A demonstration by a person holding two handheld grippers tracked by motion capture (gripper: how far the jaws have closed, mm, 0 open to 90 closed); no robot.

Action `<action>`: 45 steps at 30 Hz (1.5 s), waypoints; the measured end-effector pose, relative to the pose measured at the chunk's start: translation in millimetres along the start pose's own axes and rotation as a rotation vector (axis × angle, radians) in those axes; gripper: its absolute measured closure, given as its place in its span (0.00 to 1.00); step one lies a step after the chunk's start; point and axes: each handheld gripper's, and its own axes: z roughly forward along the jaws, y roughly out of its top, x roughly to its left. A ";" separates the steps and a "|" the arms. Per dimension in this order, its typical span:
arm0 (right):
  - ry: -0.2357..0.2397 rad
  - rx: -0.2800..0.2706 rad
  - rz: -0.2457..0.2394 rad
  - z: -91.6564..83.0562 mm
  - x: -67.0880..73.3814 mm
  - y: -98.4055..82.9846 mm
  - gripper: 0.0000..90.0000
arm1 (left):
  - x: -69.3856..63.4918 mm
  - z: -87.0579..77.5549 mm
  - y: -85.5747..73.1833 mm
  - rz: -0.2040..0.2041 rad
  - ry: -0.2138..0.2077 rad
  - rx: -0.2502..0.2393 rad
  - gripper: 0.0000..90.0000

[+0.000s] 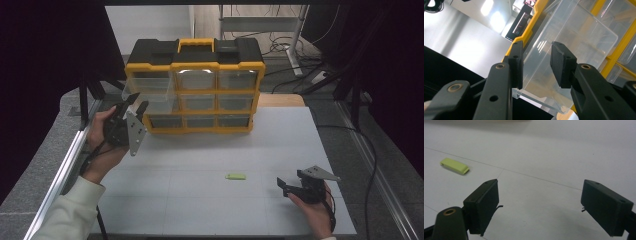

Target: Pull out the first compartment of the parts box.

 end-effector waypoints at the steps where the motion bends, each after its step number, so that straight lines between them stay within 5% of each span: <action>1: 0.000 0.000 0.000 0.1 0.1 0.0 0.17 | -0.3 -0.2 -0.3 -0.001 0.003 -0.002 0.71; 36: -0.001 0.001 -0.003 0.6 -0.1 -0.2 0.17 | -2.5 -0.9 1.7 -0.018 0.007 0.000 0.70; 45: -0.001 0.002 -0.002 0.6 0.1 -0.2 0.17 | -4.8 -7.9 -1.3 -0.039 -0.051 -0.013 0.45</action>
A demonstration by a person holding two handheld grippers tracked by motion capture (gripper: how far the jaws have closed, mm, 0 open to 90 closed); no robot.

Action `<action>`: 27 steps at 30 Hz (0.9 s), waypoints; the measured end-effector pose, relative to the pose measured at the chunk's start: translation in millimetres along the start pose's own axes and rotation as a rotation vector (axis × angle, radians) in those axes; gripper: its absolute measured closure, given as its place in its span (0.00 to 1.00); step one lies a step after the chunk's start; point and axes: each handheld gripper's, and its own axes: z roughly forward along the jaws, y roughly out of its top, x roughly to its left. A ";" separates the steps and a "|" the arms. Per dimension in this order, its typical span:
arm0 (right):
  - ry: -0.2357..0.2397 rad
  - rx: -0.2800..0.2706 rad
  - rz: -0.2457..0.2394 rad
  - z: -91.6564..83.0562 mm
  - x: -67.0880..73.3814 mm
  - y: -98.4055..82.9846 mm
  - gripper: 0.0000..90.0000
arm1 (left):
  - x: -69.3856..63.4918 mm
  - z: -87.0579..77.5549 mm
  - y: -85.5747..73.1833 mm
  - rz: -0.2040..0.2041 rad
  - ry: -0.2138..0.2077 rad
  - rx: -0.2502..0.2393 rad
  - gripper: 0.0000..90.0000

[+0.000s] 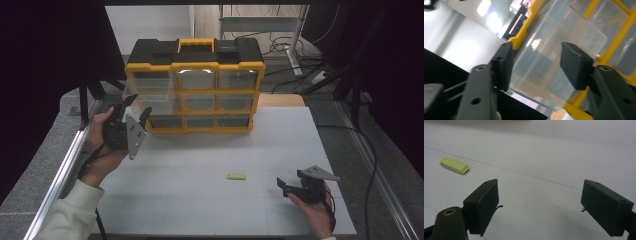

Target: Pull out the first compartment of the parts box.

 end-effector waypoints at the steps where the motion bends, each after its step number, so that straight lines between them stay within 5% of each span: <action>1: 0.000 0.000 0.001 0.1 0.0 0.0 0.17 | -0.8 -1.8 -0.1 -0.007 -0.008 0.001 0.42; 9: 0.000 -0.001 -0.002 0.0 0.5 0.0 0.17 | -4.3 -13.3 -0.5 -0.067 -0.070 0.006 0.23; 22: 0.002 -0.002 0.002 0.0 0.4 0.1 0.17 | -20.1 -29.2 0.8 -0.186 -0.206 0.010 0.15; 27: 0.003 -0.004 0.000 0.3 0.4 -0.1 0.17 | -26.6 -31.6 -0.2 -0.191 -0.246 0.015 0.15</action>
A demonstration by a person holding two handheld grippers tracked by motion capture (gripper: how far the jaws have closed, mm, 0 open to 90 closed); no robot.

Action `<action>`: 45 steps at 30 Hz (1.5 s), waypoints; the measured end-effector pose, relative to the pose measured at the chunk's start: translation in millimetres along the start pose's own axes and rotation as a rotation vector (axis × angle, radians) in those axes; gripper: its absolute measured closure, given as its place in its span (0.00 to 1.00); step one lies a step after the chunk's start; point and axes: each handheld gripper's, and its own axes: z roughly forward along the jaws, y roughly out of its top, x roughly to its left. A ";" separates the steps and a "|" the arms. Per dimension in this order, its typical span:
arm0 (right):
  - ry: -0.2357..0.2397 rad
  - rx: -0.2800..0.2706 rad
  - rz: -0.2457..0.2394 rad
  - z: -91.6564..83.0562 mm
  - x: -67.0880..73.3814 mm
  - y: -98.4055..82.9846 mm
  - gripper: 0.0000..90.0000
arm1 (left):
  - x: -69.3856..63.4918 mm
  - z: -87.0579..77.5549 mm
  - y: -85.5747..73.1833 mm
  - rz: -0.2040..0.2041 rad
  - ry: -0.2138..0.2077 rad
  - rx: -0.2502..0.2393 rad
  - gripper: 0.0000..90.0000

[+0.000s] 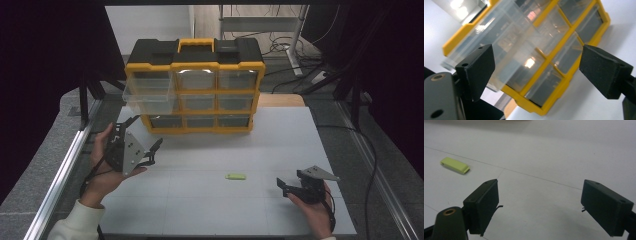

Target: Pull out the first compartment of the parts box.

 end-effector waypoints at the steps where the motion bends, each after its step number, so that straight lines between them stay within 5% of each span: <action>1: 0.000 0.000 0.001 0.0 0.1 0.0 0.17 | -2.0 0.5 -0.6 -0.004 -0.011 0.010 0.15; 6: 0.000 0.001 0.000 0.1 0.1 0.0 0.17 | -9.4 2.7 -4.4 0.000 -0.051 0.035 0.14; 22: 0.002 0.000 0.004 0.2 0.2 0.2 0.17 | -21.8 5.0 -6.5 -0.081 -0.167 0.082 0.11; 36: 0.001 0.000 0.009 2.9 -0.3 1.1 0.17 | -29.0 9.2 2.3 -0.199 -0.302 0.043 0.10; 41: -0.001 -0.003 0.014 1.8 -0.5 1.2 0.17 | -35.9 12.1 -1.2 -0.238 -0.361 0.068 0.10; 45: -0.008 0.000 0.012 0.3 -0.6 0.0 0.17 | -35.5 15.7 -2.5 -0.315 -0.413 0.072 0.10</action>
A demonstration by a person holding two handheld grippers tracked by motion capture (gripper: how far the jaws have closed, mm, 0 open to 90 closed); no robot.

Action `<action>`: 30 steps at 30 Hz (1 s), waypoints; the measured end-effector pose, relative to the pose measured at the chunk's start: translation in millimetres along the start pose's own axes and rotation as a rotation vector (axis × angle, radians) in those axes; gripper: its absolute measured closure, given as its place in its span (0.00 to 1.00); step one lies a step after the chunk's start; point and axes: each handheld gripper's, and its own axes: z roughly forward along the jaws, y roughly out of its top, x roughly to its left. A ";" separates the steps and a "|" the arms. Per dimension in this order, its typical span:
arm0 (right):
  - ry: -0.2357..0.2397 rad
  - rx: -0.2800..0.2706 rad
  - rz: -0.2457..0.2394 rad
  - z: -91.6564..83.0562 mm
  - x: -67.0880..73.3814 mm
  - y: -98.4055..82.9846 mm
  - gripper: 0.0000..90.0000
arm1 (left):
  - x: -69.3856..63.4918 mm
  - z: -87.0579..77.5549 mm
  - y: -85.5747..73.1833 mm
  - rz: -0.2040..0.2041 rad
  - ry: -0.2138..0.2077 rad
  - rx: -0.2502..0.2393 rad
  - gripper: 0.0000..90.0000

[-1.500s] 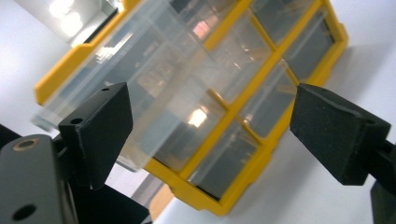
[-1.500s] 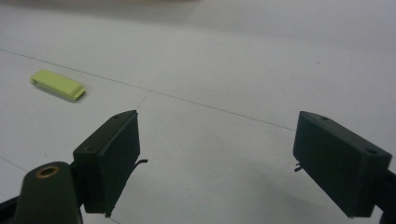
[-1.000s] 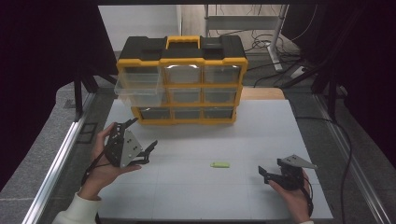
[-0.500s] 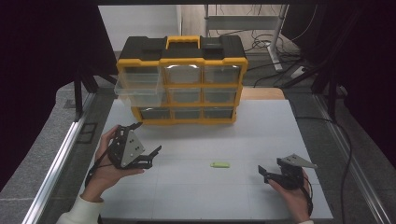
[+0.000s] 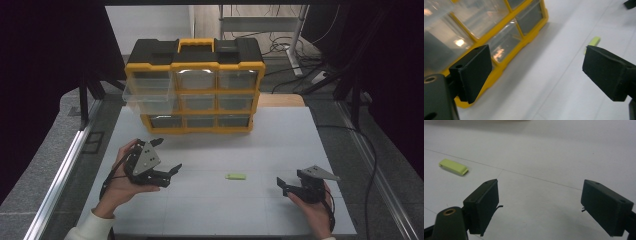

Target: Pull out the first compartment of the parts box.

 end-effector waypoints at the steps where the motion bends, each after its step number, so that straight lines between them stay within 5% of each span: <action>1: 0.002 -0.002 0.002 -0.4 -0.5 -0.5 0.17 | 0.4 0.7 0.6 -0.019 -0.016 -0.007 0.11; 8: -0.003 -0.002 0.010 -2.0 -4.0 -2.3 0.17 | 2.4 7.1 -2.4 -0.084 -0.083 -0.008 0.11; 13: 0.005 0.000 0.007 -2.4 -2.2 -2.5 0.17 | 5.4 10.5 -7.0 -0.172 -0.129 -0.009 0.11; 18: 0.008 0.003 0.006 -1.8 -2.3 -2.5 0.17 | 7.4 13.3 -11.3 -0.231 -0.113 0.016 0.12; 30: 0.015 0.007 0.004 -0.3 -3.2 -2.5 0.17 | 0.3 26.7 -17.1 -0.219 -0.216 0.055 0.11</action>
